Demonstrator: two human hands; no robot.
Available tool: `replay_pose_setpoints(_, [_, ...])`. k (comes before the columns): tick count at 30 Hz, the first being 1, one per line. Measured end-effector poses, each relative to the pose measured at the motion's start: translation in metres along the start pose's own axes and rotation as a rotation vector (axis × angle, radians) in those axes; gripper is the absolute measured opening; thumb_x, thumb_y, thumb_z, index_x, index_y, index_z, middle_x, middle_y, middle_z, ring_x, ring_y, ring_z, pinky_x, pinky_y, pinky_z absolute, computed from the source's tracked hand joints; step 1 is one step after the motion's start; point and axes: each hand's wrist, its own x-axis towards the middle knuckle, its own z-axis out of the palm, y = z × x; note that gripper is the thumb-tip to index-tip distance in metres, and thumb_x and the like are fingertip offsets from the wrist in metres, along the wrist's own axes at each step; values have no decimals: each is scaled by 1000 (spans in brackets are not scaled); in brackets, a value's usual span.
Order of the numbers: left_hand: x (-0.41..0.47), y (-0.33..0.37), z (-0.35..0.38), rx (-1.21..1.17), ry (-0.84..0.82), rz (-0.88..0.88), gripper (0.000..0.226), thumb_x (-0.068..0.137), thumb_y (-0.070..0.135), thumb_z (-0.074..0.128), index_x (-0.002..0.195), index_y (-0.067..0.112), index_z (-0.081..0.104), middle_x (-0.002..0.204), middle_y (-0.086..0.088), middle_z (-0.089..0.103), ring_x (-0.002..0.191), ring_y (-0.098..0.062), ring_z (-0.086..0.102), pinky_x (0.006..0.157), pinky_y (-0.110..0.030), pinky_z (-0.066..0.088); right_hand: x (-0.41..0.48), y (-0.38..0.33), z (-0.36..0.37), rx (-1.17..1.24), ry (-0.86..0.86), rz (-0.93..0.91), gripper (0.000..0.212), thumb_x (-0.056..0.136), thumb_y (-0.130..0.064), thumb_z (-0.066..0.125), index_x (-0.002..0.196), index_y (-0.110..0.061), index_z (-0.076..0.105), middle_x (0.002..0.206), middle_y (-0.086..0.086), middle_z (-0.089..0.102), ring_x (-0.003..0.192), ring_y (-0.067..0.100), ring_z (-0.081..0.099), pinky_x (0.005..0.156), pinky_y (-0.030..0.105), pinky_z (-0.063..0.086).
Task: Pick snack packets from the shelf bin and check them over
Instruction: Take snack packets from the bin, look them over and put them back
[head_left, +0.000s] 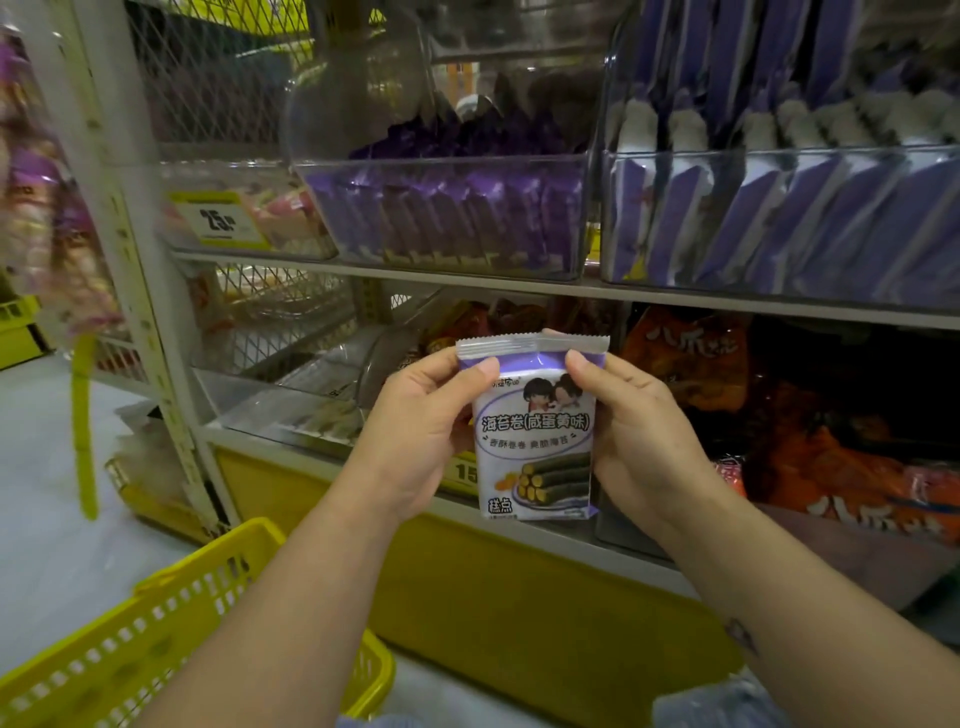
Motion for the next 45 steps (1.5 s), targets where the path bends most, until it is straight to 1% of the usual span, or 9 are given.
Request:
replay_pose_setpoints(5, [-3, 2, -5, 19, -41, -4, 24, 83, 31, 56, 89, 21, 77, 81, -4, 74, 75, -15, 69, 64, -31, 59, 2, 0, -1, 5, -20, 54, 36, 84, -33, 55, 101, -6, 71, 100, 19, 73, 91, 28, 72, 70, 33, 60])
replay_pose_setpoints(10, [0, 3, -8, -68, 46, 10, 23, 82, 31, 56, 88, 21, 77, 85, -6, 75, 80, -16, 69, 77, -39, 58, 4, -3, -11, -172, -124, 183, 48, 86, -52, 46, 114, -20, 69, 111, 7, 72, 101, 23, 70, 75, 35, 57])
replay_pose_setpoints(12, [2, 5, -11, -123, 95, 1, 23, 82, 30, 58, 94, 17, 73, 89, -8, 75, 82, -18, 69, 81, -42, 56, 3, -5, -15, -247, -226, 284, 49, 87, -43, 52, 121, -10, 64, 113, 12, 70, 99, 25, 70, 73, 33, 57])
replay_pose_setpoints(16, [3, 5, -17, -132, 114, -101, 23, 93, 27, 53, 88, 18, 74, 86, -7, 76, 74, -15, 71, 66, -37, 59, -1, -6, -18, -261, -334, 441, 47, 87, -33, 56, 114, 5, 62, 109, 20, 69, 93, 25, 68, 83, 35, 57])
replay_pose_setpoints(19, [0, 7, -23, -104, 34, -246, 24, 90, 32, 55, 100, 20, 73, 100, -8, 75, 85, -19, 70, 69, -39, 60, -2, -8, -16, -191, -292, 483, 42, 85, -30, 55, 108, 2, 68, 109, 21, 70, 92, 26, 70, 77, 35, 60])
replay_pose_setpoints(24, [-7, 7, -29, -69, -215, -448, 40, 82, 23, 63, 122, 20, 63, 121, -12, 68, 97, -24, 69, 78, -44, 60, -1, -10, -15, -114, -188, 515, 38, 96, -26, 46, 113, 2, 63, 114, 24, 68, 104, 31, 68, 86, 41, 57])
replay_pose_setpoints(37, [-10, 4, -26, -170, -343, -481, 45, 86, 15, 55, 130, 24, 53, 127, -10, 66, 108, -27, 67, 65, -37, 61, 1, -13, -24, -74, -231, 550, 45, 87, -33, 50, 117, 0, 61, 113, 21, 69, 102, 29, 69, 75, 36, 60])
replay_pose_setpoints(41, [-9, 2, -22, -49, -248, -364, 49, 91, 10, 56, 135, 28, 48, 124, -8, 67, 103, -23, 69, 71, -42, 61, 2, -9, -22, -181, -227, 406, 44, 86, -35, 54, 114, -3, 64, 111, 18, 71, 102, 29, 69, 79, 37, 60])
replay_pose_setpoints(45, [-4, -6, -8, 456, 70, 101, 63, 96, 3, 54, 143, 40, 34, 134, 9, 56, 113, -4, 62, 90, -36, 56, 3, 2, -11, -324, -117, 124, 44, 80, -39, 59, 112, -10, 64, 104, 12, 73, 94, 24, 71, 80, 39, 58])
